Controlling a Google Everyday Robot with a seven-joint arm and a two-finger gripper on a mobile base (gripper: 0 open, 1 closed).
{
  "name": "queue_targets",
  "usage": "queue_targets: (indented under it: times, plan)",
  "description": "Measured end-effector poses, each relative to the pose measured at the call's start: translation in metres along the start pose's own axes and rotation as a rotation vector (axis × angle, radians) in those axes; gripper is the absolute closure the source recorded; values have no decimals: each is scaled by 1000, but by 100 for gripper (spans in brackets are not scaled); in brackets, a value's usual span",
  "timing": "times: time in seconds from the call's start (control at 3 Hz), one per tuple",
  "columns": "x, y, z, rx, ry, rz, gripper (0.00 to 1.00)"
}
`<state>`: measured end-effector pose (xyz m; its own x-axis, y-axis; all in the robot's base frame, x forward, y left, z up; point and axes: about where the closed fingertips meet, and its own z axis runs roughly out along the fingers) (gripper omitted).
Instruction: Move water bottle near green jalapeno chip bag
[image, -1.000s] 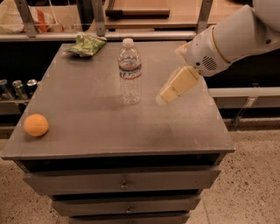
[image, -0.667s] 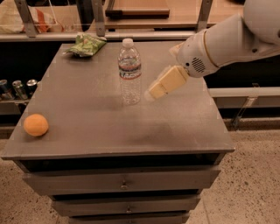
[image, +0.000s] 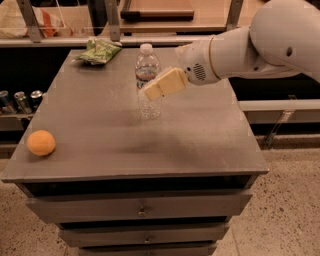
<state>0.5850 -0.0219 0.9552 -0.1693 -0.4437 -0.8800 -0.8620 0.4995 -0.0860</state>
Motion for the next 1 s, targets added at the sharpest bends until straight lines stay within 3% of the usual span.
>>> queue_targets:
  times: [0.33, 0.67, 1.0]
  plan:
    - [-7, -3, 27, -15, -36, 15, 0]
    - [-6, -4, 48, -33, -36, 29, 16]
    - [-2, -6, 61, -46, -32, 44, 39]
